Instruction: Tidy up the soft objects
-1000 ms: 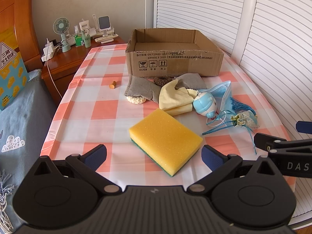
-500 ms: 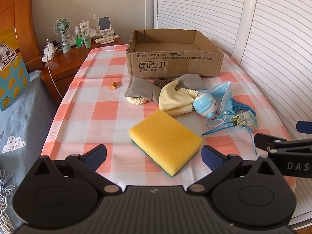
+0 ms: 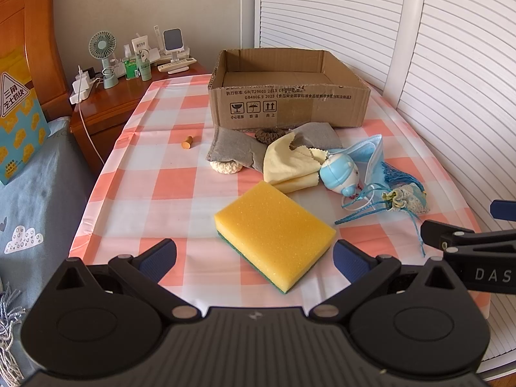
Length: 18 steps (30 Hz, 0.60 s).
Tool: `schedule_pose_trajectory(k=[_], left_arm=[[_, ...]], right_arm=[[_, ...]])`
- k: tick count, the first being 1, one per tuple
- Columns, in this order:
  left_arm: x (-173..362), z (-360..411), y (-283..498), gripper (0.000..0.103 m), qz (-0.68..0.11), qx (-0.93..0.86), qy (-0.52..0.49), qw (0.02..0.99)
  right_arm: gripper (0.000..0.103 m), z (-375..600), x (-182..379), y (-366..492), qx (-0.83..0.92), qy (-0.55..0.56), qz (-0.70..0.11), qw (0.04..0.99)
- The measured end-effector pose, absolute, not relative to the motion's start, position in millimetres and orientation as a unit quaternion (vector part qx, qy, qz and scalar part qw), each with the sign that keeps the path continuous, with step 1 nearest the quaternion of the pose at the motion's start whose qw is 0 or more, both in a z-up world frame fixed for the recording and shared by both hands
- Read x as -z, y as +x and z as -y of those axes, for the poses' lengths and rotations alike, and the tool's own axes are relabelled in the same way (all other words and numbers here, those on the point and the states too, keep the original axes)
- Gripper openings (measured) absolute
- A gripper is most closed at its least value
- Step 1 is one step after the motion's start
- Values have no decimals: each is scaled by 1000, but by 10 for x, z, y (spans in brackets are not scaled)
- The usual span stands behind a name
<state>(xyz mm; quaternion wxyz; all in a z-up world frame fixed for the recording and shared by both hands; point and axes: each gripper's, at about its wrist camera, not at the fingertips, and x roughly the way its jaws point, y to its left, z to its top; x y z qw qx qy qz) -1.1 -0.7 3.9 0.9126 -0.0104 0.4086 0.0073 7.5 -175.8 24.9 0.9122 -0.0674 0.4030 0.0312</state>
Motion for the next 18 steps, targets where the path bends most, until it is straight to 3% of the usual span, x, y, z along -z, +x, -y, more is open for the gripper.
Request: schedule_pose_trajectory(k=[18], left_arm=[[-56, -1, 42, 102, -411, -3, -7, 912]], right_arm=[[103, 1771, -251, 146, -41, -69, -403, 912]])
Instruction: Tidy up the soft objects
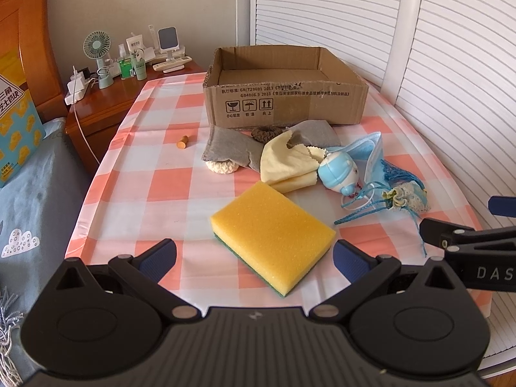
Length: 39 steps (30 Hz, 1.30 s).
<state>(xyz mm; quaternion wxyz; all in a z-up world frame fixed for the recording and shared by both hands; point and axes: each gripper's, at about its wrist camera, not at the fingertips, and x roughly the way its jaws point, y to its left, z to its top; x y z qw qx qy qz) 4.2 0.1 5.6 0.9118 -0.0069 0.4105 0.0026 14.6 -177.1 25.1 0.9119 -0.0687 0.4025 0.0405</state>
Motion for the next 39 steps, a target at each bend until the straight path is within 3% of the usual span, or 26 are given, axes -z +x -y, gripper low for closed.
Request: schedule_pose_trajectory(k=[26, 39], left_arm=[[449, 35, 298, 102, -452, 64, 56, 888], [570, -466, 370, 102, -473, 5, 50, 880]], right_arm=[[103, 2097, 134, 384, -64, -39, -406, 911], [103, 2069, 191, 443, -58, -46, -417, 906]])
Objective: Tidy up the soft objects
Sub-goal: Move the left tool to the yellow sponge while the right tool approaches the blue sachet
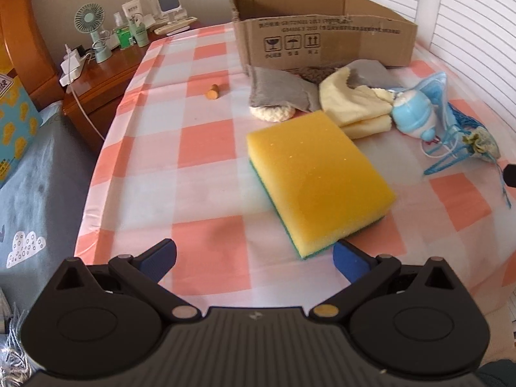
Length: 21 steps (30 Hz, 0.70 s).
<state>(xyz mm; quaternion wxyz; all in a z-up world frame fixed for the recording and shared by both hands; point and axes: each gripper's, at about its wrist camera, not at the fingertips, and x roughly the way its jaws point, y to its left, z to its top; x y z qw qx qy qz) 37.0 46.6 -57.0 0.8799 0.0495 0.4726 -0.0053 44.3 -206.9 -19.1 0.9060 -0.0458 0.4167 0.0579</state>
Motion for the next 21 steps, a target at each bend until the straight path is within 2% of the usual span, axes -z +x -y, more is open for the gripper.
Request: schedule_pose_trajectory(k=[8, 21], left_arm=[[523, -783, 366, 102, -468, -26, 25, 883], [467, -417, 677, 102, -426, 39, -3, 904]], right_arm=[[103, 2006, 184, 468, -67, -47, -413, 907], [103, 2080, 238, 500, -73, -38, -411, 908]])
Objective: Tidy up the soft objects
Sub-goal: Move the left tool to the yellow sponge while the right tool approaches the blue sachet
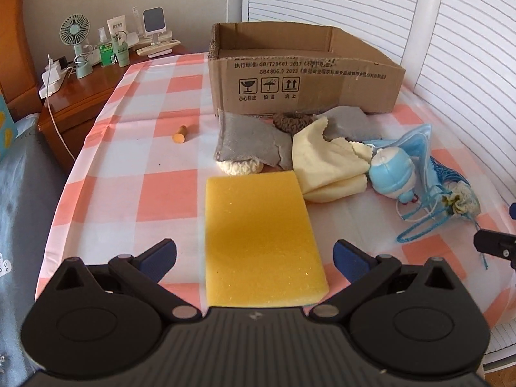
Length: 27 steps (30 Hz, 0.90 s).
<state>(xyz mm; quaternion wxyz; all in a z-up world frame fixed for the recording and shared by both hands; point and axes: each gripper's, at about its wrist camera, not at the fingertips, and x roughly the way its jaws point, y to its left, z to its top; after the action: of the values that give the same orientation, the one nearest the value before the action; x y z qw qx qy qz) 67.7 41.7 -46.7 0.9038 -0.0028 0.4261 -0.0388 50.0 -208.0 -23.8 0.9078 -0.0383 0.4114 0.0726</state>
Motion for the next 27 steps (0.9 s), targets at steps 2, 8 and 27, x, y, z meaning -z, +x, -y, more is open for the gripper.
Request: schedule_pose_trajectory(k=[2, 8, 27], left_arm=[[539, -403, 744, 102, -431, 31, -3, 902], [704, -451, 768, 103, -440, 13, -6, 898], [715, -450, 741, 103, -430, 5, -10, 903]], right_arm=[[103, 2108, 267, 514, -76, -37, -412, 907], [103, 2142, 399, 561, -97, -47, -413, 904], [103, 2222, 432, 888, -151, 9, -381, 912]])
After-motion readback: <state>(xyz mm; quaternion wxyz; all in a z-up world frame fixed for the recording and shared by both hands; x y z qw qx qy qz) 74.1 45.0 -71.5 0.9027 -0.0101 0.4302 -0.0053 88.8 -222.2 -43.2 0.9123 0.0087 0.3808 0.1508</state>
